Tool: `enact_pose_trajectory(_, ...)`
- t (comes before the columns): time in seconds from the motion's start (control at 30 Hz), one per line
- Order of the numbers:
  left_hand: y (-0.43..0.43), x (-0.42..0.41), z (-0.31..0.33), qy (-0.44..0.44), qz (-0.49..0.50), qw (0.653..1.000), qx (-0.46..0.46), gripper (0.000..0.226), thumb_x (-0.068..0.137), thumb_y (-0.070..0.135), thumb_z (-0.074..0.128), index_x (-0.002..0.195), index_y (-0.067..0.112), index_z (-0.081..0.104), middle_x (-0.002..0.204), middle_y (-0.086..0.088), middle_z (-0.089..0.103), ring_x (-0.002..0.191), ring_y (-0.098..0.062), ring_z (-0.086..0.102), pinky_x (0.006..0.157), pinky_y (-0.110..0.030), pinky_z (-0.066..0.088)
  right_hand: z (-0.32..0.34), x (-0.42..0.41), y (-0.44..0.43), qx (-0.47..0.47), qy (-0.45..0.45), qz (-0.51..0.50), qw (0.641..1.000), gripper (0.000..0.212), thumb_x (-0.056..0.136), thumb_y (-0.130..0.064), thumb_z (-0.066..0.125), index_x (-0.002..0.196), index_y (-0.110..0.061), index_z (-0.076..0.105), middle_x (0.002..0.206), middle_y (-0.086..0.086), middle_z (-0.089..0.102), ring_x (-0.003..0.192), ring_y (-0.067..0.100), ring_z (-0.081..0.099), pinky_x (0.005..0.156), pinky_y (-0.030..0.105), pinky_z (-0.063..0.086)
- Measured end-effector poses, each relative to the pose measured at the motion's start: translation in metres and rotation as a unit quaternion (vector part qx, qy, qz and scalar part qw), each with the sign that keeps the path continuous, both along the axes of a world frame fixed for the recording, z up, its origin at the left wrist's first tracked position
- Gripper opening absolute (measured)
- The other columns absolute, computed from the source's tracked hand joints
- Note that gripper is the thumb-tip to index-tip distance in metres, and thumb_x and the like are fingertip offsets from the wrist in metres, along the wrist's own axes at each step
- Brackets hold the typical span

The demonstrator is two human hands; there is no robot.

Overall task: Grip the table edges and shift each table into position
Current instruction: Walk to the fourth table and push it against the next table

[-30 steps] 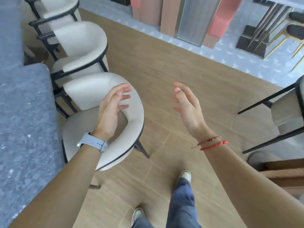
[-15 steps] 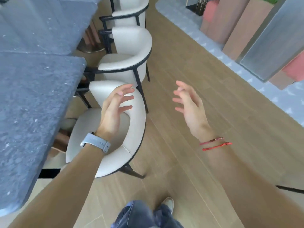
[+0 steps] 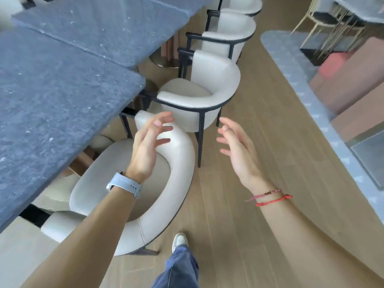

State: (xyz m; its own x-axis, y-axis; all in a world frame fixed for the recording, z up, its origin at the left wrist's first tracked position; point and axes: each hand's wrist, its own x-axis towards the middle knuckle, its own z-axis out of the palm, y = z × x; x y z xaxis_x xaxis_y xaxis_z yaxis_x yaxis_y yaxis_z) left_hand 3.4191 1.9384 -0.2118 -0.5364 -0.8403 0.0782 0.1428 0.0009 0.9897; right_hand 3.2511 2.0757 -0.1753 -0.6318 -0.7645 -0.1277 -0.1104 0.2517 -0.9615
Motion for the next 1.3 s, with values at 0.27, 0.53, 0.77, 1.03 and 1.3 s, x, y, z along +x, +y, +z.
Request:
enact_pose_trajectory(0.27, -0.058, -0.006, 0.009, -0.011, 0.117, 0.993, -0.003, 0.045, 0.091, 0.059, 0.046, 0.121, 0.036, 0.070, 0.130, -0.001, 0.069, 0.119, -0.027, 0.065, 0.097, -0.050, 0.051, 0.006, -0.033, -0.105, 0.001, -0.005, 0.121, 0.993, 0.041, 0.085, -0.064, 0.051, 0.124, -0.053, 0.058, 0.123, -0.023, 0.061, 0.122, 0.004, 0.059, 0.112, 0.045, 0.044)
enact_pose_trajectory(0.53, -0.077, -0.005, 0.008, -0.038, 0.264, 0.964, 0.005, 0.043, 0.090, 0.059, 0.046, 0.120, 0.039, 0.070, 0.128, 0.002, 0.070, 0.120, -0.023, 0.065, 0.095, -0.043, 0.052, 0.000, -0.055, -0.193, -0.015, -0.015, 0.270, 0.963, 0.047, 0.090, -0.055, 0.049, 0.134, -0.039, 0.057, 0.125, -0.025, 0.060, 0.126, 0.007, 0.057, 0.114, 0.045, 0.042)
enact_pose_trajectory(0.77, -0.071, -0.038, 0.019, -0.048, 0.400, 0.915, 0.008, 0.039, 0.088, 0.060, 0.048, 0.113, 0.044, 0.072, 0.127, 0.002, 0.070, 0.119, -0.024, 0.065, 0.095, -0.044, 0.051, 0.003, -0.090, -0.252, -0.031, -0.042, 0.396, 0.917, 0.051, 0.088, -0.055, 0.048, 0.134, -0.037, 0.058, 0.125, -0.018, 0.062, 0.122, 0.005, 0.059, 0.113, 0.043, 0.043)
enact_pose_trajectory(1.03, -0.056, -0.049, 0.030, -0.082, 0.472, 0.878, 0.005, 0.038, 0.090, 0.061, 0.048, 0.116, 0.046, 0.071, 0.127, 0.005, 0.070, 0.119, -0.018, 0.066, 0.096, -0.042, 0.053, 0.008, -0.088, -0.281, -0.019, -0.028, 0.487, 0.873, 0.047, 0.091, -0.054, 0.051, 0.135, -0.037, 0.056, 0.120, -0.024, 0.058, 0.120, 0.005, 0.060, 0.112, 0.041, 0.043)
enact_pose_trajectory(1.3, -0.059, -0.003, 0.003, -0.108, 0.506, 0.856, 0.014, 0.042, 0.090, 0.061, 0.048, 0.120, 0.041, 0.069, 0.128, 0.009, 0.069, 0.120, -0.016, 0.064, 0.096, -0.038, 0.052, -0.021, -0.042, -0.299, -0.008, 0.004, 0.539, 0.842, 0.033, 0.106, -0.025, 0.051, 0.137, -0.020, 0.056, 0.103, -0.010, 0.058, 0.083, -0.021, 0.057, 0.079, 0.005, 0.044)
